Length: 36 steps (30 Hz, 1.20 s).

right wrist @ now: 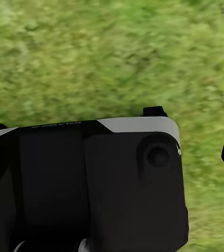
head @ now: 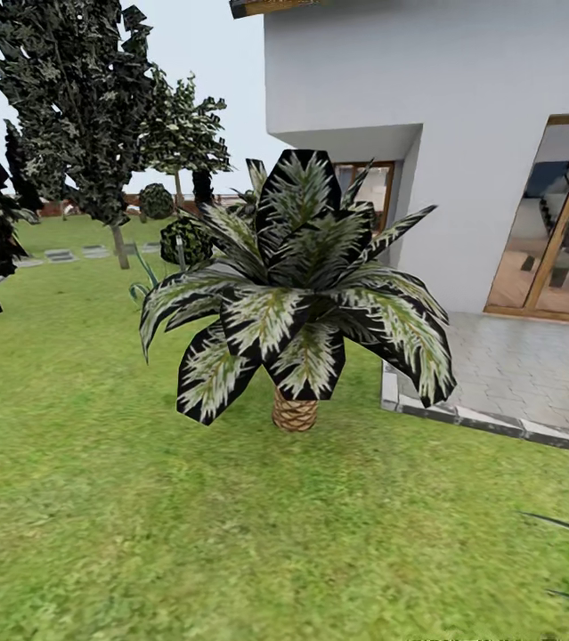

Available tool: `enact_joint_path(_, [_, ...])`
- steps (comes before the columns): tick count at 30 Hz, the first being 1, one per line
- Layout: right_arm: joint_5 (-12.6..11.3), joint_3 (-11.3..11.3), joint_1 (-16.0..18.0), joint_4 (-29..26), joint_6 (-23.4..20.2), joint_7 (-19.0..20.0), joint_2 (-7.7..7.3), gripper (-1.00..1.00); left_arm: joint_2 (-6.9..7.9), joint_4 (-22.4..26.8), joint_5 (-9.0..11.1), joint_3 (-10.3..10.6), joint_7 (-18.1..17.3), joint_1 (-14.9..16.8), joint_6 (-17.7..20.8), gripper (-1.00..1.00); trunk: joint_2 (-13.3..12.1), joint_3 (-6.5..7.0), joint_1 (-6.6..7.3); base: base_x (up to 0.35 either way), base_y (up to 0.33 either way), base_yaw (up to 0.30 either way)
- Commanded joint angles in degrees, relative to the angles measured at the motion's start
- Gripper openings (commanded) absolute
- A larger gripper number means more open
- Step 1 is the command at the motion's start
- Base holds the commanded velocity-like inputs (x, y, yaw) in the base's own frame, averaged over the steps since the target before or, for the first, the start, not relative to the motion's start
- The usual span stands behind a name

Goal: Take the three Easter eggs out of the wicker basket on the lawn in the garden, then place them on the lawn next to a single tree (choose any tree) so that all three eggs are next to the same tree and none are left in the basket.

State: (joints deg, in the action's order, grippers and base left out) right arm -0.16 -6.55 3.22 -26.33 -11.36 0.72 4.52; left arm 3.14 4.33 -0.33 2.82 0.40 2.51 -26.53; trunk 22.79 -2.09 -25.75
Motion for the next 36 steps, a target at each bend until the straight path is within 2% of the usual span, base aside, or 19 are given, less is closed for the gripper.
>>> enact_joint_path(1, [-0.01, -0.30, 0.03, -0.12, -0.33, 0.07, 0.06, 1.00, 0.02, -0.03, -0.02, 0.23, 0.04, 0.04, -0.19, 1.00, 0.12, -0.06, -0.04, 0.000, 0.000, -0.208])
enact_joint_path(8, [-0.01, -0.30, 0.03, -0.12, -0.33, 0.07, 0.05, 1.00, 0.02, -0.03, -0.02, 0.23, 0.04, 0.04, -0.19, 1.00, 0.12, 0.40, -0.04, 0.027, 0.088, -0.208])
enact_joint_path(24, [-0.01, -0.30, 0.03, -0.12, -0.33, 0.07, 0.05, 1.00, 0.02, -0.03, -0.02, 0.21, 0.04, 0.04, -0.19, 1.00, 0.12, 1.43, -0.04, 0.110, 0.245, -0.204])
enact_joint_path(36, [-0.01, -0.30, 0.03, -0.12, -0.35, 0.05, 0.05, 1.00, 0.02, -0.03, -0.02, 0.21, 0.04, 0.04, -0.19, 1.00, 0.12, 1.76, -0.04, 0.129, 0.252, -0.085])
